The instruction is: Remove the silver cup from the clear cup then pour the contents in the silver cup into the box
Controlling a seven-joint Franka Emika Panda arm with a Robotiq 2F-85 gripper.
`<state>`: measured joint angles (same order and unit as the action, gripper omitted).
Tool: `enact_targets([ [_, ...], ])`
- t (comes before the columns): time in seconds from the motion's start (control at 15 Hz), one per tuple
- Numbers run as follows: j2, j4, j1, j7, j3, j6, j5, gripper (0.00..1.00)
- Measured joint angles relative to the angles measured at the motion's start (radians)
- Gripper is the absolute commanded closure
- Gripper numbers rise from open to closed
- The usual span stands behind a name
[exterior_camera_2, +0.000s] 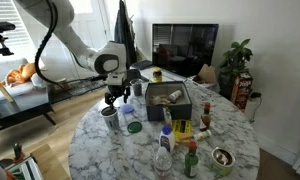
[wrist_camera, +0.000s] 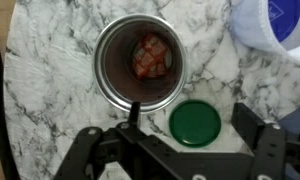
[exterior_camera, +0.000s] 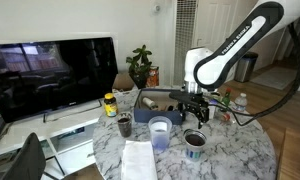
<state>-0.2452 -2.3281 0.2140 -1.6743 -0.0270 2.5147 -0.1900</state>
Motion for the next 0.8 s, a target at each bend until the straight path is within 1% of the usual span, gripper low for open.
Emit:
enact_targets([
  [0.07,0.015,-0.018,-0.015,0.025,-0.002,-0.001,-0.009,0.00],
  [0.33,0.077,-0.106,-0.053,0.275,-0.020,0.001,-0.012,0.01],
  [0.53,0.106,-0.160,-0.055,0.430,-0.040,0.012,-0.012,0.00],
  [0.8,0.119,-0.202,-0.055,0.628,-0.072,0.034,-0.012,0.00],
])
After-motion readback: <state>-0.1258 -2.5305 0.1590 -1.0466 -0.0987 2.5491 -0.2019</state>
